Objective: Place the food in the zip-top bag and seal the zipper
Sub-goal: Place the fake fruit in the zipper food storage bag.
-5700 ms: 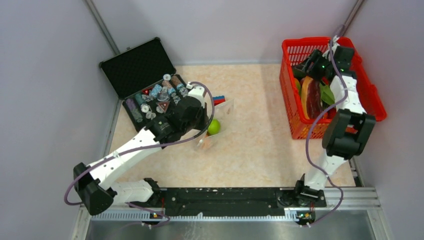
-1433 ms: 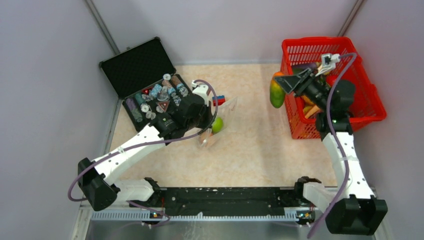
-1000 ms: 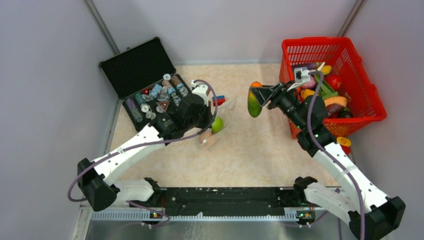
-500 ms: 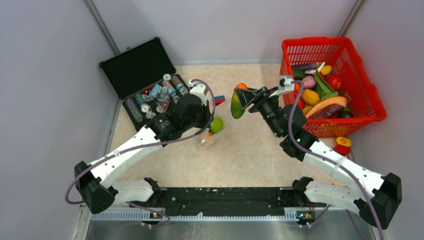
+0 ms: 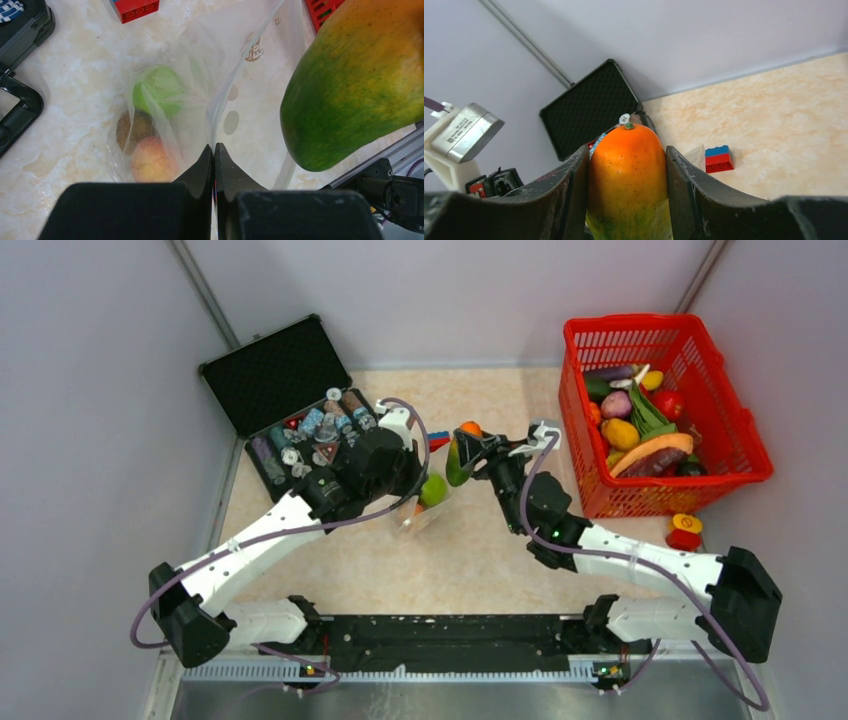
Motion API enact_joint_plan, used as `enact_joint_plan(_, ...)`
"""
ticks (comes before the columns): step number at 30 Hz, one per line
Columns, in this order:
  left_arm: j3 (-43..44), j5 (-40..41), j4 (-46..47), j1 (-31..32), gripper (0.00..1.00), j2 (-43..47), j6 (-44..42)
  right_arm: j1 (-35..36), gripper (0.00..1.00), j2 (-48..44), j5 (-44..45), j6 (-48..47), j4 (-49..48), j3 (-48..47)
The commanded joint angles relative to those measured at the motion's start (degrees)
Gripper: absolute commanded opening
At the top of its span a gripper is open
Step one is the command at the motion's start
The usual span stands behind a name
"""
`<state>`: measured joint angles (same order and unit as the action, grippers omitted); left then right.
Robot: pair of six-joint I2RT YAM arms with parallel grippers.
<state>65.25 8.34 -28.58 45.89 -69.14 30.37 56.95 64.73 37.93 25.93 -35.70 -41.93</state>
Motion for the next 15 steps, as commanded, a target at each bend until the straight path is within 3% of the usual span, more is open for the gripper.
enact_joint_plan(1, 2.3, 0.1, 3.9, -0.2, 0.00, 1.3, 1.4, 1.3, 0.11, 1.9, 5.7, -3.5, -8.9, 0.9)
enact_joint_plan(9, 2.8, -1.0, 5.0, -0.2, 0.00, 1.2, 2.3, 1.4, 0.13, 5.1, 7.5, -4.3, -10.8, 0.2)
enact_joint_plan(15, 2.7, -0.3, 5.0, -0.6, 0.00, 1.5, 2.8, 1.5, 0.24, 6.5, 5.2, -4.6, -8.2, -1.2)
